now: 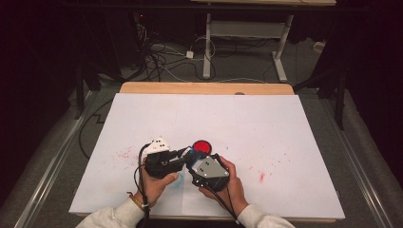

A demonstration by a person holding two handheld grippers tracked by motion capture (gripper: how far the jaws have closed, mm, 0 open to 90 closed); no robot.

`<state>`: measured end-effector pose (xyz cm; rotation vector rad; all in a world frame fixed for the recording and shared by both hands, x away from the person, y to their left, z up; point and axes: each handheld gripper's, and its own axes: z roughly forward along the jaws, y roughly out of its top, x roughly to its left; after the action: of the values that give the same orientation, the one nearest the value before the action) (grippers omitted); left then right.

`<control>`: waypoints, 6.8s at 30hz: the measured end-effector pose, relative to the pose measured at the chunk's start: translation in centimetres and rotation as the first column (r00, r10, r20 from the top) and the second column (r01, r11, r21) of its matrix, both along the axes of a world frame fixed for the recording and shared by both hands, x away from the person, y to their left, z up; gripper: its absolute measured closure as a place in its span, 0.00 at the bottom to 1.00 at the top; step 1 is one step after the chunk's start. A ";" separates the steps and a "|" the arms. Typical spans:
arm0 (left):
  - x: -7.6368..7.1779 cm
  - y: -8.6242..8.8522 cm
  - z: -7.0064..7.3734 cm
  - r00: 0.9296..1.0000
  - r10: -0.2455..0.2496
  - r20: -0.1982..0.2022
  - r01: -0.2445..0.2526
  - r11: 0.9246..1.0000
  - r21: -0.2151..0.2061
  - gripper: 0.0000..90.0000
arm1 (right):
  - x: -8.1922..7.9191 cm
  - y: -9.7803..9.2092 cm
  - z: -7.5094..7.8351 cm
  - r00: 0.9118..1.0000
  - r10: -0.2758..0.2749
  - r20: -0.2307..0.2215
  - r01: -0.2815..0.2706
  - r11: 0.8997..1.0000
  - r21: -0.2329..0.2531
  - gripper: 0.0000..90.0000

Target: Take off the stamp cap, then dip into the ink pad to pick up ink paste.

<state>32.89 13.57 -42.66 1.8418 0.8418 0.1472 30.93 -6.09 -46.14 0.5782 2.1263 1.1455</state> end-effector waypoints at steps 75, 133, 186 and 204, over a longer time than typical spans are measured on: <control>0.9 4.3 2.7 0.993 0.044 0.113 -0.048 0.998 0.030 0.76 | -1.1 -10.2 4.1 0.995 -0.094 -0.028 0.095 0.995 0.023 0.45; 7.6 -4.0 1.7 0.977 -0.208 0.052 0.177 0.921 0.348 0.76 | -1.6 -16.3 2.5 0.968 -0.229 -0.105 0.226 0.973 -0.034 0.45; 9.4 -5.3 -2.1 0.990 -0.143 -0.016 0.138 0.908 0.397 0.76 | -1.6 -15.7 2.1 0.972 -0.211 -0.107 0.205 0.976 -0.068 0.45; 8.7 -4.3 2.9 0.985 -0.155 0.081 0.115 0.922 0.369 0.76 | -1.7 -15.9 2.2 0.971 -0.216 -0.104 0.210 0.976 -0.064 0.45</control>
<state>41.59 9.23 -39.75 2.2104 0.6373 0.3319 29.23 -21.95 -43.93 0.8411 2.1193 0.9554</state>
